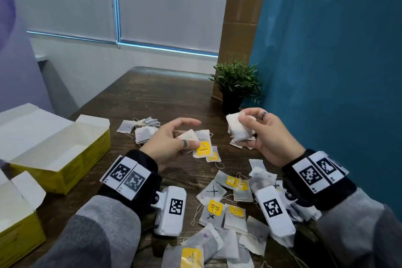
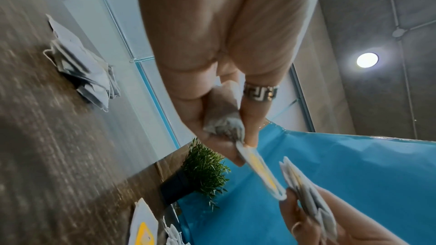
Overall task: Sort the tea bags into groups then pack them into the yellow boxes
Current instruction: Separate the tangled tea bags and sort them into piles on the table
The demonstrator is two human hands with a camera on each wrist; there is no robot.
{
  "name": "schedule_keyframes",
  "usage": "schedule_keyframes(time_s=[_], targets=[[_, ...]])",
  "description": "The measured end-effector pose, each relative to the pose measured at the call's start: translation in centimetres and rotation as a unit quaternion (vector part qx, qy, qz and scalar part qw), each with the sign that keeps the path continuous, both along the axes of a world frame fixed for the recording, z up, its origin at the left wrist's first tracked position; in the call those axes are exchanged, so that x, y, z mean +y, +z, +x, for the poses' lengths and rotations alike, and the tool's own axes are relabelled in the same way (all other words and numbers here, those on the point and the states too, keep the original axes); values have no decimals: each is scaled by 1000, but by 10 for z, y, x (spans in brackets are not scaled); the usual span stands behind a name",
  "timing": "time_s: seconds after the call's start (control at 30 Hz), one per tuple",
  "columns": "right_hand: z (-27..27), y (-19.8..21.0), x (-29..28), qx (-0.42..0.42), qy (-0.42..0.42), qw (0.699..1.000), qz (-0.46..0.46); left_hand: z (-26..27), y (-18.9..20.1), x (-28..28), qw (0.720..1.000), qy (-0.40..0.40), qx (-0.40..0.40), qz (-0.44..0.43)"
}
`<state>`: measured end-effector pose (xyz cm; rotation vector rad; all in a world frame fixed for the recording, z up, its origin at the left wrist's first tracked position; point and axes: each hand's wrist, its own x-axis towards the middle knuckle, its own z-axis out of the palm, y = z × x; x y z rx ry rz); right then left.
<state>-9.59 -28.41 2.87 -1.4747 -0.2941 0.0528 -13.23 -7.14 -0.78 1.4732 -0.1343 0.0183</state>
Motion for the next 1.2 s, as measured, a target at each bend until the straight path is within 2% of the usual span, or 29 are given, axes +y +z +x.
schedule_keyframes(time_s=[0.17,0.3,0.47,0.6,0.67,0.73,0.8,0.83,0.87,0.9,0.97,1.03,1.07,1.13,1.2], targets=[[-5,0,2,4,53,999,-8,3,-2,-1,999,28,-5,-18],[-12,-4,9,27,133,988,-68,5,-3,-1,998,11,29,-46],[-17,-18,27,43,173,978,-107,5,-3,-3,997,-1,20,-73],[-14,-20,32,-6,135,983,-125,5,-4,-4,997,6,14,-73],[-13,-19,30,-106,73,976,-176,4,-4,-4,999,21,8,-48],[-15,-16,25,-270,-10,932,-243,5,-4,-2,999,46,-12,-11],[-18,-13,20,-450,-50,845,-284,6,-3,0,998,55,-31,0],[-19,-14,18,-514,-45,800,-305,5,-2,0,998,48,-32,-10],[-20,-15,18,-541,-34,775,-324,4,0,-1,999,34,-30,-25],[-20,-16,19,-532,-27,777,-336,3,1,-1,999,24,-27,-34],[-17,-17,19,-425,-26,834,-351,0,3,-3,998,16,-30,-47],[-15,-16,20,-267,23,897,-352,0,2,-4,998,16,-35,-50],[-12,-18,20,-209,52,914,-344,0,3,-4,998,17,-35,-45],[-4,-19,22,-152,73,920,-354,0,4,-3,999,23,-34,-31],[8,-17,22,-120,97,904,-400,1,5,-1,999,29,-33,-12]])
